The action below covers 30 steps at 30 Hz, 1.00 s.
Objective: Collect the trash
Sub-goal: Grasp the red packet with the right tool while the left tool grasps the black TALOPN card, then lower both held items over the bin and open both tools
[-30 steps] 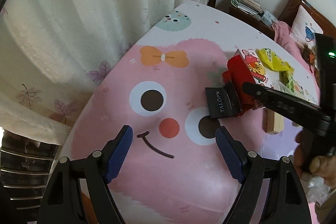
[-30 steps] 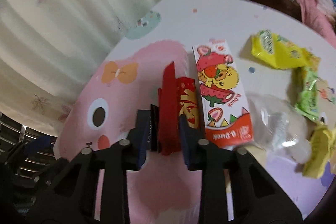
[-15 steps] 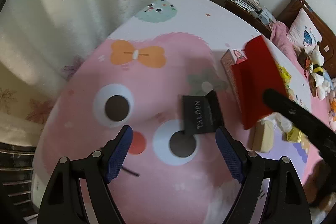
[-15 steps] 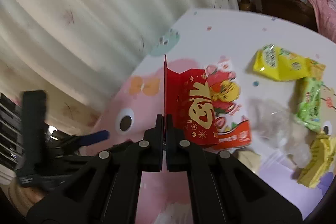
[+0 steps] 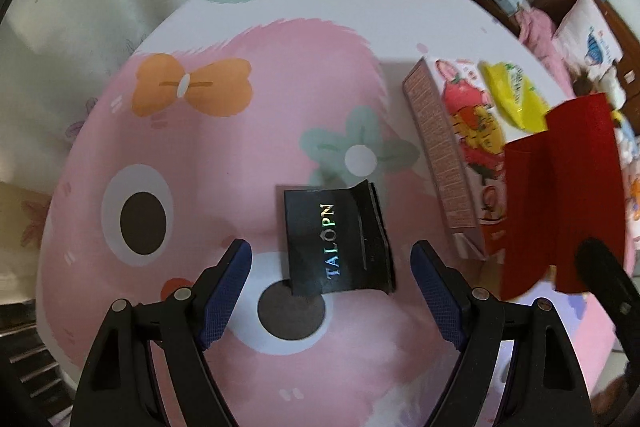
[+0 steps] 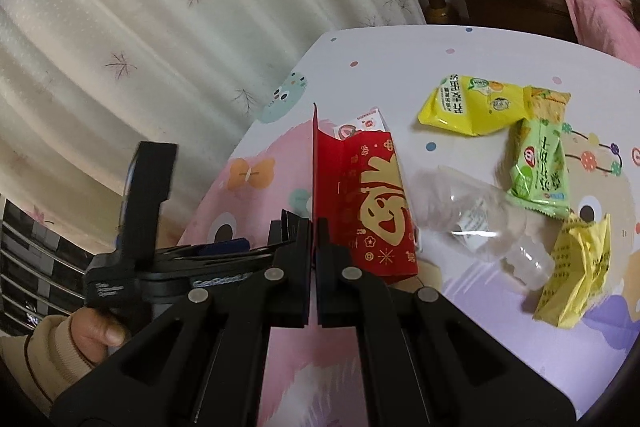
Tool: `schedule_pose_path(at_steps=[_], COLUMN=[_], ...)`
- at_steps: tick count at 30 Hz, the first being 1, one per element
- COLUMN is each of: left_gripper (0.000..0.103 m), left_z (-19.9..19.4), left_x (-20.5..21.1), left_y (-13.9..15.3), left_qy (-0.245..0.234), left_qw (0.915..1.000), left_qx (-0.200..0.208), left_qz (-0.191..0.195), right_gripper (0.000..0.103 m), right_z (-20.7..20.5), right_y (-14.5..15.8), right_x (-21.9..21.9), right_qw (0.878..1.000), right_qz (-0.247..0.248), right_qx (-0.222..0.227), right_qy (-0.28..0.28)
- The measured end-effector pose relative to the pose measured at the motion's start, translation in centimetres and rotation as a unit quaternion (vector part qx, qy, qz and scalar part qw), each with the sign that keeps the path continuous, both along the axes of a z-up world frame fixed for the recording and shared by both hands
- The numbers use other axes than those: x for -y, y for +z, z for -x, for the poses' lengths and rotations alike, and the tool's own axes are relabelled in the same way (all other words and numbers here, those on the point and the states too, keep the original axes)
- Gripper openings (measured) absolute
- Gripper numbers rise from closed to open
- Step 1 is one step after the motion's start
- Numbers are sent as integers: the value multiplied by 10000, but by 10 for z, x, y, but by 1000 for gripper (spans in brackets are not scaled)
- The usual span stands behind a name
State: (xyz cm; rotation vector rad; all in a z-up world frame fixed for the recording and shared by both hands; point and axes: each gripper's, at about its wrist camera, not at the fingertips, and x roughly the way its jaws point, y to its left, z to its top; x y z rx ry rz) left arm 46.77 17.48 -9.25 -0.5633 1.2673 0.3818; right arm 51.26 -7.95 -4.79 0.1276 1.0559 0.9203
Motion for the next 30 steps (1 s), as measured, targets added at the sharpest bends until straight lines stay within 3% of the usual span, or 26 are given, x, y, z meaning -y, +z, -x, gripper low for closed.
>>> schedule_pose_path(at_steps=[2,5,9,21,30], left_gripper=[81,56,41,36,37], left_z=[-3,-4,-3,36,168], left_x=[1,1,5,19,18], left_y=[-6,-13,-11,18,78], left_qy=[-31,-71,-152,-574,-1393], left_qw=[10000,9998,9998,9972,9846], left_qx=[-73,-85,87,422,901], left_qz=[-3,155,77,-229,-554], right_gripper=[0,0,0,0,0], right_z=[3,6,15,79,197], right_y=[-1,-4,-7,2,18], right_x=[0,-4,-4,3,11], right_qw=[10000,10000,10000,9996,9972], right_qz=[1,20,38,95,127], right_qx=[-16,-22,-53,11,41], right_qy=[19,49,42,-248,-732])
